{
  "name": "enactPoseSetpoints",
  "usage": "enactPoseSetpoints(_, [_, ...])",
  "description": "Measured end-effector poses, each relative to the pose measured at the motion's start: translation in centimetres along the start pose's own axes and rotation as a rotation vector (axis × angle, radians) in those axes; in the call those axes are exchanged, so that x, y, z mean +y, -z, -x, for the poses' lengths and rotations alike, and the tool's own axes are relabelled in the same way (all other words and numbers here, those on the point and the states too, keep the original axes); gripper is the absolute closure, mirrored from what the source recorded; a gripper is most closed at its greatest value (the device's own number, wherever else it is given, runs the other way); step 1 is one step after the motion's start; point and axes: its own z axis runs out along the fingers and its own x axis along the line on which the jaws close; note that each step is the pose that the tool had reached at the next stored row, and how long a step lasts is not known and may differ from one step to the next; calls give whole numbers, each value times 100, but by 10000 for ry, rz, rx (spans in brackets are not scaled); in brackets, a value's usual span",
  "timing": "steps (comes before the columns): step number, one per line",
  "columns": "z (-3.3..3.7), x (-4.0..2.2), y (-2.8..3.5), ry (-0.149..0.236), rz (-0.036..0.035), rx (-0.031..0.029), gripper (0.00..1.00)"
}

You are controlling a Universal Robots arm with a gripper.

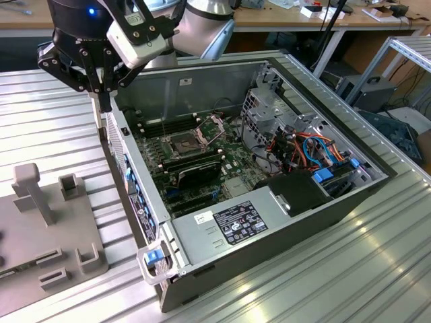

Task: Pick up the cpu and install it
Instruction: 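Reach for the cpu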

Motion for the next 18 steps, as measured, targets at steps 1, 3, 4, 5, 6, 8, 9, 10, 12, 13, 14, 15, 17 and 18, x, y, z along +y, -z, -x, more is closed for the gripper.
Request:
enactPoseSetpoints(1, [0,0,0,0,0,0,89])
enactPoseSetpoints(3, [-7,0,0,-3,-1,0,89])
enactPoseSetpoints(4, [-12,-1,1,-3,0,0,89])
enactPoseSetpoints(5, [-18,-1,1,-1,0,0,89])
enactPoseSetpoints(6, [-24,-2,1,-1,0,0,89])
enactPoseSetpoints(8, [-41,-3,1,-1,0,0,89])
enactPoseSetpoints(9, [-53,-4,2,-1,-1,0,89])
enactPoseSetpoints(10, [-63,-5,1,0,0,0,89])
enactPoseSetpoints(12, [-86,-6,2,0,0,0,89])
enactPoseSetpoints(13, [-97,-7,2,0,0,-1,89])
enactPoseSetpoints(14, [-108,-8,2,-1,0,0,89])
enactPoseSetpoints(15, [-122,-9,2,-1,0,-1,89])
enactPoseSetpoints(17, [-147,-11,3,0,0,-1,89])
enactPoseSetpoints(18, [-155,-12,3,0,0,0,89])
